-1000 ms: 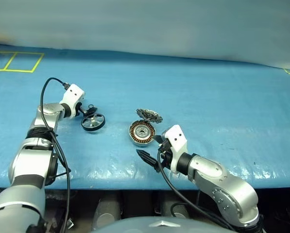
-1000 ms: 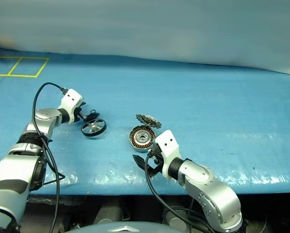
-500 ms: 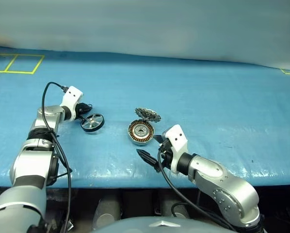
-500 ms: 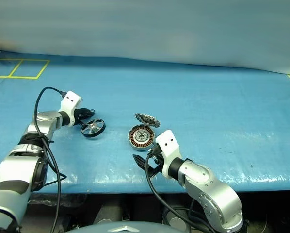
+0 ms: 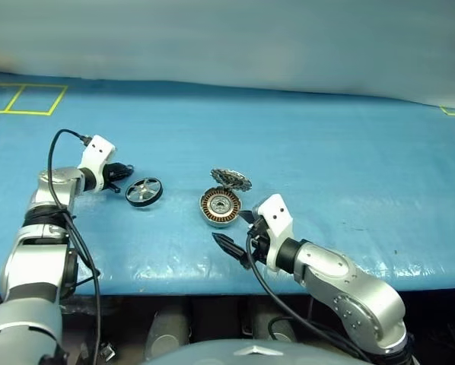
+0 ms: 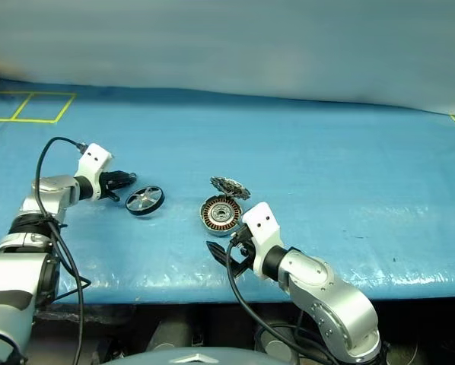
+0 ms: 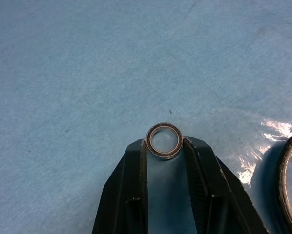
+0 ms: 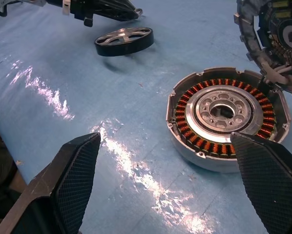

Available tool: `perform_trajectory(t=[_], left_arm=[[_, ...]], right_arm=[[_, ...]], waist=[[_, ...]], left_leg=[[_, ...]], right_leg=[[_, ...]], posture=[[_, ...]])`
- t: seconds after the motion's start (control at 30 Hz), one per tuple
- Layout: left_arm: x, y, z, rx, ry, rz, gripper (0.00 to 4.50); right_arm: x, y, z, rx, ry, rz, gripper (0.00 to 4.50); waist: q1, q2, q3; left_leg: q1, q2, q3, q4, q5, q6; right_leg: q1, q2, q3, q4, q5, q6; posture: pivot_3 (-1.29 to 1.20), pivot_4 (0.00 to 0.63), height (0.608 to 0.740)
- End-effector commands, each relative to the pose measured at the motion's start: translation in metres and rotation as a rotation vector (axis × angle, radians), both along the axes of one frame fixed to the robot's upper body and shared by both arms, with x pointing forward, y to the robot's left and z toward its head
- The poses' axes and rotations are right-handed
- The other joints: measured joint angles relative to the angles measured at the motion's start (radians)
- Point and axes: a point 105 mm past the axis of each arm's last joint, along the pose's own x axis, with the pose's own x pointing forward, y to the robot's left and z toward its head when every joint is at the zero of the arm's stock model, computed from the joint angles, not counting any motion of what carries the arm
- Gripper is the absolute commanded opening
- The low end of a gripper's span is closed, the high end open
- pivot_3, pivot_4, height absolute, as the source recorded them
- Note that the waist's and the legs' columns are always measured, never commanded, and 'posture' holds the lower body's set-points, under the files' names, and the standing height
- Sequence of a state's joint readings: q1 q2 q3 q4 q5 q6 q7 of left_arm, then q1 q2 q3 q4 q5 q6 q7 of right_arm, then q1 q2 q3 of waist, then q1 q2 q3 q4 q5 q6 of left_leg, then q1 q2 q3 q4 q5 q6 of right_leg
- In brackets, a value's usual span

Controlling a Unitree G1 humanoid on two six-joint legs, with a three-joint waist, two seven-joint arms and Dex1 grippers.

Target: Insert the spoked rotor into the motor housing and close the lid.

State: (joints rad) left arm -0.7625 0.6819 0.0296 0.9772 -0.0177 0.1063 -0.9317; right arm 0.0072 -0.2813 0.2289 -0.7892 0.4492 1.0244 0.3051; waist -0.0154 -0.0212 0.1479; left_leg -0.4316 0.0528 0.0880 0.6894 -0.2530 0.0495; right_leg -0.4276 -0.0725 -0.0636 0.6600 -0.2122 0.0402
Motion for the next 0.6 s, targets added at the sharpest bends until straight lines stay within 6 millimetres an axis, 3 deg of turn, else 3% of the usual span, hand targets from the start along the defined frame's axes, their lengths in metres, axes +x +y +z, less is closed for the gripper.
perform_trajectory(t=[0.03, 0.2, 0.37, 0.6], left_arm=[[0.002, -0.007, 0.038, -0.032, -0.103, -0.075, 0.74], [-0.008, -0.028, 0.052, -0.05, -0.117, -0.206, 0.74], [-0.026, -0.076, 0.063, -0.107, -0.101, -0.433, 0.74], [-0.045, -0.134, 0.055, -0.115, -0.048, -0.654, 0.74]], right_arm=[[0.001, 0.005, 0.01, 0.035, -0.042, 0.025, 4.5], [0.002, 0.008, 0.01, 0.042, -0.045, 0.042, 4.5], [0.001, 0.007, 0.011, 0.054, -0.061, 0.052, 4.5], [-0.003, -0.015, -0.008, 0.086, -0.149, -0.004, 4.5]], waist=[[0.004, 0.0, 0.0], [0.004, 0.0, 0.0], [0.005, 0.0, 0.0], [0.006, 0.0, 0.0]], left_leg=[[0.0, 0.0, 0.0, 0.0, 0.0, 0.0], [0.0, 0.0, 0.0, 0.0, 0.0, 0.0], [0.0, 0.0, 0.0, 0.0, 0.0, 0.0], [0.001, -0.002, 0.0, 0.0, 0.0, 0.0]], right_leg=[[0.0, 0.0, 0.0, 0.0, 0.0, 0.0], [0.0, -0.001, 0.0, 0.0, 0.0, 0.0], [0.0, 0.0, 0.0, 0.0, 0.0, 0.0], [0.002, 0.0, 0.001, 0.0, -0.003, 0.004]], posture=[[0.0, 0.15, 0.74], [0.0, 0.15, 0.74], [0.0, 0.15, 0.74], [0.0, 0.15, 0.74]])
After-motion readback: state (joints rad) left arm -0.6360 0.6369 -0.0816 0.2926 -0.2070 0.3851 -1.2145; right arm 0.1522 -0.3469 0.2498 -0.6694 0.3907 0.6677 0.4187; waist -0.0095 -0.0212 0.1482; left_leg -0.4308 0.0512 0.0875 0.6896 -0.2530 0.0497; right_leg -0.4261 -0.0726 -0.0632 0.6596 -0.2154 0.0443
